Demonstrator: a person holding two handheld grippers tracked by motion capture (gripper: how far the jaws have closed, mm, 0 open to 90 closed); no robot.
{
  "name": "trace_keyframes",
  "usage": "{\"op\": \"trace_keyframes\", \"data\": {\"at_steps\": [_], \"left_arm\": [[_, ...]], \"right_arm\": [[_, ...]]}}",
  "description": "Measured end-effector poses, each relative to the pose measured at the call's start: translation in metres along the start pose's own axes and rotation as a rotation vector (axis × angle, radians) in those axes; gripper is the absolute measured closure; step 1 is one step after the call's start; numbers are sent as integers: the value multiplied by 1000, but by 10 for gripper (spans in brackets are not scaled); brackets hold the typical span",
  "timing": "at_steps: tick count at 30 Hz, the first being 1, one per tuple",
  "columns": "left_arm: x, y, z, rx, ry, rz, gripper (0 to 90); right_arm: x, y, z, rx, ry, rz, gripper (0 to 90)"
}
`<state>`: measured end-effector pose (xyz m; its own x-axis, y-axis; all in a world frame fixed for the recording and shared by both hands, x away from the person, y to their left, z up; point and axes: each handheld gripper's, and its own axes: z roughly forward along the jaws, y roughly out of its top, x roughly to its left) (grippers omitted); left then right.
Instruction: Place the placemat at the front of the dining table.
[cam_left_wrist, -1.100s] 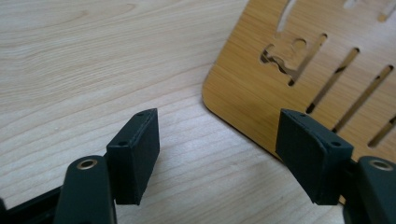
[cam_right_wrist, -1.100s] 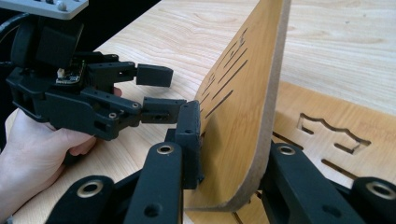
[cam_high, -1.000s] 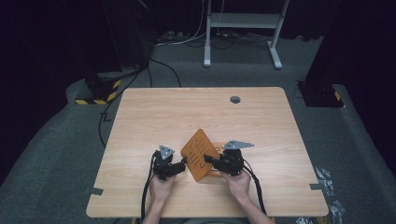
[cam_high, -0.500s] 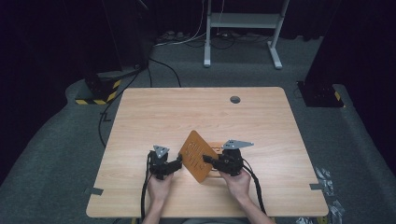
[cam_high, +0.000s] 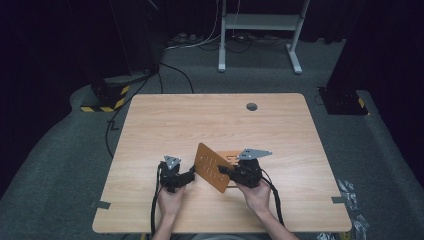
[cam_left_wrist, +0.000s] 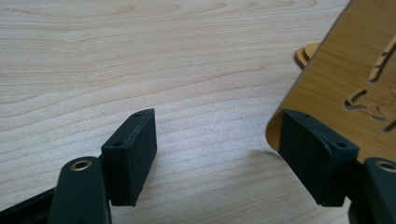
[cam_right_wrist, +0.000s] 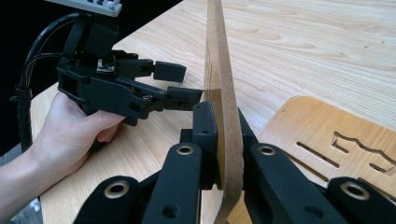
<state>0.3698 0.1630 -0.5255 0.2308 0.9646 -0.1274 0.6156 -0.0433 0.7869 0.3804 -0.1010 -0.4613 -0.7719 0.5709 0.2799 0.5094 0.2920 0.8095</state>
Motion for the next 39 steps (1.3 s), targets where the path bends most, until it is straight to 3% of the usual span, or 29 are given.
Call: {"op": "trace_keyframes", "data": {"at_steps": [14,19,27,31,39], "left_arm": [[-1,0,0,4,-6,0,283],[-7,2,5,59,8,62,279],[-11,2,7,67,16,93,272],[-15,2,8,74,28,132,263],[-16,2,9,72,25,130,261]], "right_arm": [[0,3,-16,-10,12,-1,864],[-3,6,-23,-20,6,-6,864],[-7,11,-32,-27,-14,-12,864],[-10,18,-39,-25,-33,-33,864],[-19,25,-49,-43,-64,-31,864]]}}
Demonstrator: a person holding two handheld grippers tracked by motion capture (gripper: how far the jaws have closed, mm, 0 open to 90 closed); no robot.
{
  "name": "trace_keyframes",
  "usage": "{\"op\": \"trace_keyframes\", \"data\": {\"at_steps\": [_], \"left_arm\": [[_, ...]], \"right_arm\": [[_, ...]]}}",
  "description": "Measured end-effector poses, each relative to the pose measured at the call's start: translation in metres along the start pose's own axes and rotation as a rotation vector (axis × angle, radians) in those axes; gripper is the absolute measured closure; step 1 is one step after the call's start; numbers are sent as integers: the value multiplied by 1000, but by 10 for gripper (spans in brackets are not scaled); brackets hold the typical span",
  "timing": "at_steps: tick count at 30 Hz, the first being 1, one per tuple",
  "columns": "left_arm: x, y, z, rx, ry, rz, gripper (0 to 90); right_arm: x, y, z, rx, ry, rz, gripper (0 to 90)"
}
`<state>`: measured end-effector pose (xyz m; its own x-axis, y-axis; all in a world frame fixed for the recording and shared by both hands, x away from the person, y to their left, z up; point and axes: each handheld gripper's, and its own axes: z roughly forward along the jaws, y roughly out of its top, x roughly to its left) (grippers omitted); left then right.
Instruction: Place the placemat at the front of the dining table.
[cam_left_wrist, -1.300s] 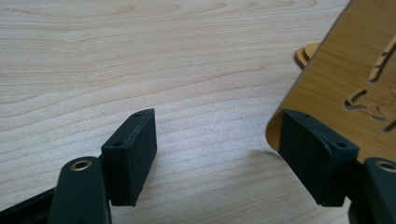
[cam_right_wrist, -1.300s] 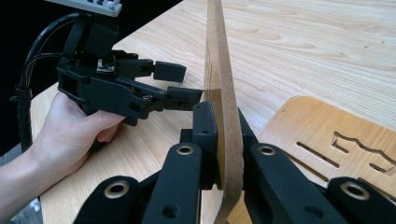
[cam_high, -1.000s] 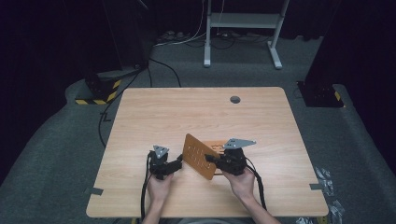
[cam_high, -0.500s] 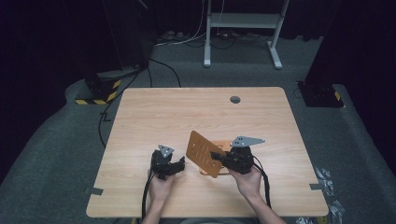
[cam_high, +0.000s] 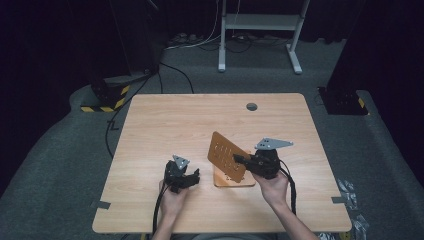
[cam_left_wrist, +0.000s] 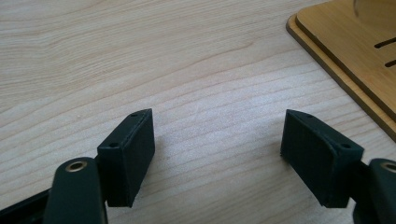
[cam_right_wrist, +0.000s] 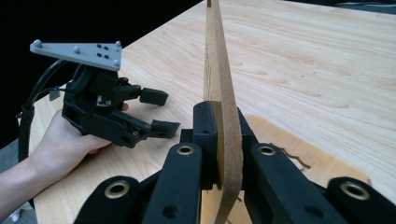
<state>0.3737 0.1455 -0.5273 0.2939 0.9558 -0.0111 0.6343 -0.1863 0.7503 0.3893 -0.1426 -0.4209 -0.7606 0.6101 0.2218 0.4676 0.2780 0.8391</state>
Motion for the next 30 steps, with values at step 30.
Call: {"op": "trace_keyframes", "data": {"at_steps": [30], "left_arm": [[0,0,0,1,0,2,259]], "right_arm": [[-27,-1,-20,-17,-69,31,864]]}}
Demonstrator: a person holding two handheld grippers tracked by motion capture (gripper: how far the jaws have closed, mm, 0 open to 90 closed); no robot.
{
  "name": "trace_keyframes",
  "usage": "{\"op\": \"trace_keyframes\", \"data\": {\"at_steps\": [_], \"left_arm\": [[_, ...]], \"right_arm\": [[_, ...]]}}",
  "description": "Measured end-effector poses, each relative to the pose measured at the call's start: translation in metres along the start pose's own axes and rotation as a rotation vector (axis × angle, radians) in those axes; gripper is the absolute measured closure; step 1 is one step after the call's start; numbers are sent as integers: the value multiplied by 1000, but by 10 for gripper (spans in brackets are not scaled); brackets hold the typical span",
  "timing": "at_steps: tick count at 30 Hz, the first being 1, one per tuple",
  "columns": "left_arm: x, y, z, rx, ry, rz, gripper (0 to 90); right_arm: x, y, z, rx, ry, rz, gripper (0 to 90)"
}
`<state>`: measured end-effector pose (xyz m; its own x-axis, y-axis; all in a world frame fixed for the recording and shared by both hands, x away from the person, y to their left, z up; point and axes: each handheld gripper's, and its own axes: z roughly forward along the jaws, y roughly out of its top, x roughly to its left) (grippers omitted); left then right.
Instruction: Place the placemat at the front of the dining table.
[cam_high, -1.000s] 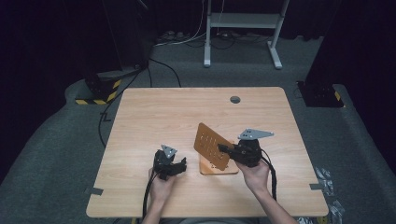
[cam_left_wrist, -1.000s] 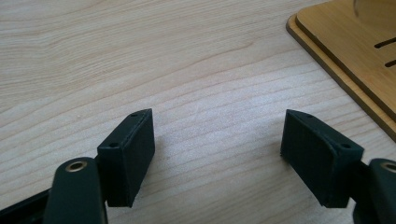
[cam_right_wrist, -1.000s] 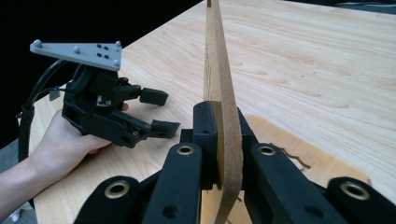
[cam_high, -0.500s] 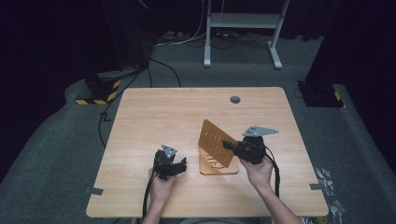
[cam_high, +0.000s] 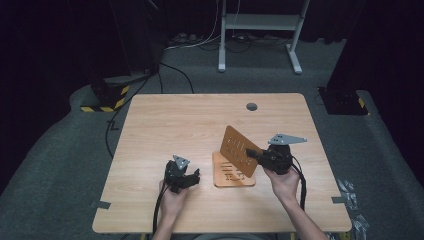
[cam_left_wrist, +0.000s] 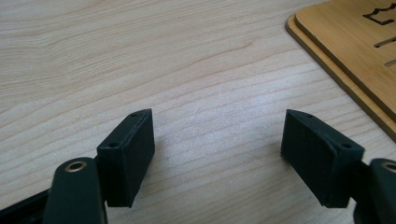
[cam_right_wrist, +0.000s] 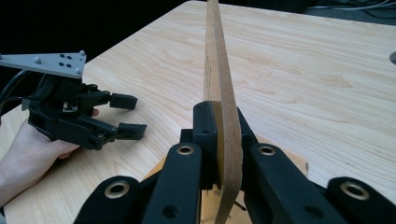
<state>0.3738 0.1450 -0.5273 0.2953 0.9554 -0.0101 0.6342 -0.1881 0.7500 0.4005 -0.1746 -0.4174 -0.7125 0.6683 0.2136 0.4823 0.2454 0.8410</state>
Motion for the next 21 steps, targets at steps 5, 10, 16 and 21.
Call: {"op": "trace_keyframes", "data": {"at_steps": [5,10,16,21], "left_arm": [[0,0,0,0,0,0,259],[0,0,0,1,-1,1,259],[0,0,0,1,-4,6,250],[0,0,0,1,-4,8,250]], "right_arm": [[-6,0,-3,-7,-9,11,864],[-12,-1,-4,-1,-21,32,863],[-15,1,-8,-14,-41,35,864],[-23,5,-15,-22,-65,35,864]]}}
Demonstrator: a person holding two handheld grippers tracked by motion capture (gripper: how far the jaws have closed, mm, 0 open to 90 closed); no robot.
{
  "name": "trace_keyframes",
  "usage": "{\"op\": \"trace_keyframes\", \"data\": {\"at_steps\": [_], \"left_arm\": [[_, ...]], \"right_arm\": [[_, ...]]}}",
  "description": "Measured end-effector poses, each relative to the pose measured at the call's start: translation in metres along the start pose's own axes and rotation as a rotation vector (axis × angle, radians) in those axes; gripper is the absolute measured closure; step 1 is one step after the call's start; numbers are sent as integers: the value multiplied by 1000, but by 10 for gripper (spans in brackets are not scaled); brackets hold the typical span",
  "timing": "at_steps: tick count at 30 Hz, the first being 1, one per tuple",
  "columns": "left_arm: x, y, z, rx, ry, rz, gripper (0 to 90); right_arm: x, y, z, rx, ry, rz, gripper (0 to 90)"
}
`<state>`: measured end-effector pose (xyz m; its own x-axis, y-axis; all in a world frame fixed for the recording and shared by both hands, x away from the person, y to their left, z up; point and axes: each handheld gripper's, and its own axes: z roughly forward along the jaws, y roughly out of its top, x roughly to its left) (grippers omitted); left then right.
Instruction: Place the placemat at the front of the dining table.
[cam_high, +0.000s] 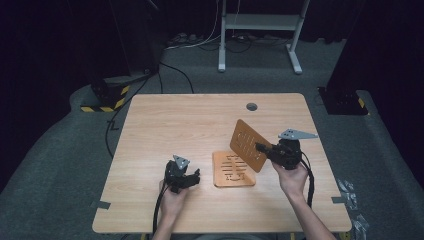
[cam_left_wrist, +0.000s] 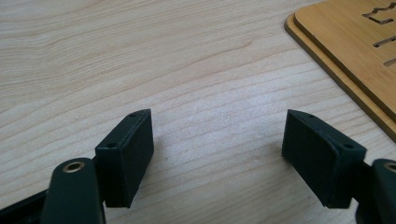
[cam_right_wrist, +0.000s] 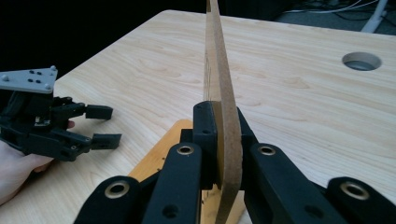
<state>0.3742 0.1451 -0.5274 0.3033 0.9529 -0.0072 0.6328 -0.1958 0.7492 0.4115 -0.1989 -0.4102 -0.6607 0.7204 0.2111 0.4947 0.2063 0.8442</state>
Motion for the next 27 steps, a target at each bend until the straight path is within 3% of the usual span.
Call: {"op": "trace_keyframes", "data": {"at_steps": [27], "left_arm": [[-1,0,0,4,1,-6,242]], "right_arm": [[-30,10,-22,-7,-100,35,865]]}}
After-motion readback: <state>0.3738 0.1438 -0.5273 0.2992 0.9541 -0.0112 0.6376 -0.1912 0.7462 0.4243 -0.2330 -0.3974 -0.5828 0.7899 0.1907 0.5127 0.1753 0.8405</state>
